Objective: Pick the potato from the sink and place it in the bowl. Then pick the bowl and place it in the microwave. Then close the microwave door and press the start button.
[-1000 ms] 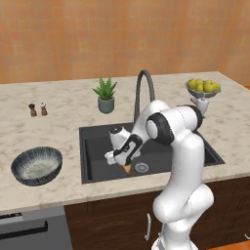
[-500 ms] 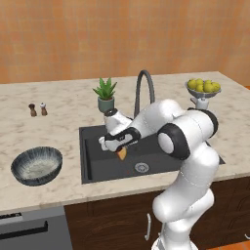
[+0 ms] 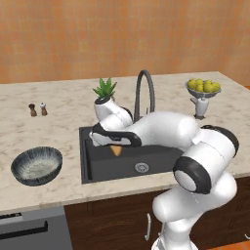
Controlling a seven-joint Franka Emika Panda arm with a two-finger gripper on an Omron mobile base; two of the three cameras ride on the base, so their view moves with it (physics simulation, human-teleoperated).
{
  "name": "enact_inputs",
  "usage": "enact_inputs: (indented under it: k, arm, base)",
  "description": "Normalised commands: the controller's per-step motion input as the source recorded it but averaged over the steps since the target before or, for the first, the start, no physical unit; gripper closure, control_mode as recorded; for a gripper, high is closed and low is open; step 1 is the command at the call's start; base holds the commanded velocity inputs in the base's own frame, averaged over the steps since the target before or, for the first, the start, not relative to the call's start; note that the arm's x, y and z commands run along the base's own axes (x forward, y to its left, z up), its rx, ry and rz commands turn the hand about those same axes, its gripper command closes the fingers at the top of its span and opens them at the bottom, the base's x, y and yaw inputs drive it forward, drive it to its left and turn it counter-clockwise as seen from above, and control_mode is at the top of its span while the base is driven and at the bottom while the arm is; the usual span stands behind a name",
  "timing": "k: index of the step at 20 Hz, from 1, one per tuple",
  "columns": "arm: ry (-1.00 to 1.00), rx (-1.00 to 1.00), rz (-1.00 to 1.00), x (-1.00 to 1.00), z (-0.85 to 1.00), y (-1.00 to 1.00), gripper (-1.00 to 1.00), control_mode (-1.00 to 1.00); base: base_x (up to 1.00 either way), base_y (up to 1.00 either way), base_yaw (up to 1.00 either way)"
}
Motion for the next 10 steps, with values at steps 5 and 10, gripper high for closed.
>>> enact_inputs:
  k: [5, 10]
  arm:
    - [0.01, 0.07, 0.22, -0.75, 0.29, 0.64, 1.00, -1.00]
    - [0.08, 0.11, 0.21, -0.26, 0.44, 0.90, 1.00, -1.00]
  base:
    - [0.00, 0.00, 0.00]
    - [0.00, 0.00, 0.00]
